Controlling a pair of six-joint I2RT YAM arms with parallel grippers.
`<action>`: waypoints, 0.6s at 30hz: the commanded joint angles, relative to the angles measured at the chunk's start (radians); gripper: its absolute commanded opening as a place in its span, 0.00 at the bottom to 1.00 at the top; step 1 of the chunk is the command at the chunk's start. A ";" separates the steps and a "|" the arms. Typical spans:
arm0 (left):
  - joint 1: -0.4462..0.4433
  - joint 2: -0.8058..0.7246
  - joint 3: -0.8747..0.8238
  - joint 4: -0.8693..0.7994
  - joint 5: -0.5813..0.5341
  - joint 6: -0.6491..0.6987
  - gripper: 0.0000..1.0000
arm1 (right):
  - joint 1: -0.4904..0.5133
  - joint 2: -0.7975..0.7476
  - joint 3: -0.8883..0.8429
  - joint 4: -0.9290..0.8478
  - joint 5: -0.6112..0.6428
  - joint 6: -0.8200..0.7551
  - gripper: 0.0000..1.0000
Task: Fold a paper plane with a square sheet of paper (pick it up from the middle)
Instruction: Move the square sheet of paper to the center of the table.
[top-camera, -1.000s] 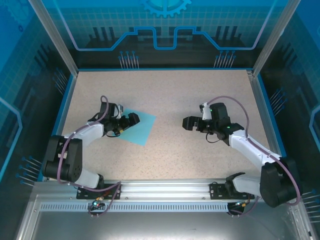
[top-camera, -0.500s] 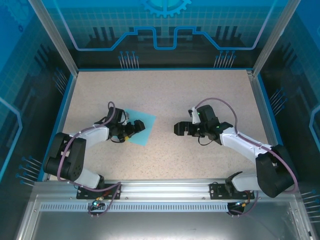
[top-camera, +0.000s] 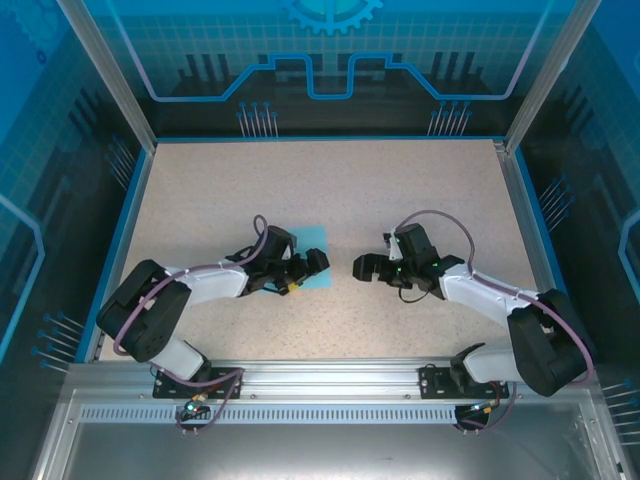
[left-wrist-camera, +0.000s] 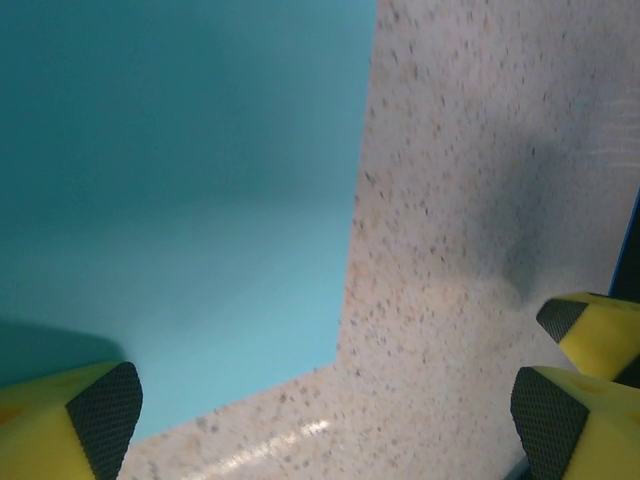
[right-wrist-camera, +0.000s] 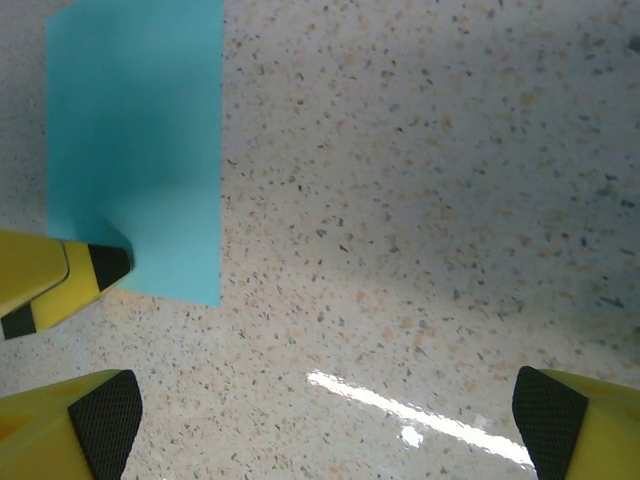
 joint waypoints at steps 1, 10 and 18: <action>-0.003 -0.090 0.038 -0.117 -0.099 -0.021 0.98 | 0.031 -0.024 0.013 0.005 0.004 0.042 0.99; 0.253 -0.425 -0.038 -0.406 -0.230 0.118 0.98 | 0.195 0.287 0.345 -0.033 0.004 0.057 0.90; 0.362 -0.655 -0.104 -0.500 -0.246 0.254 0.99 | 0.260 0.679 0.749 -0.150 -0.018 0.099 0.89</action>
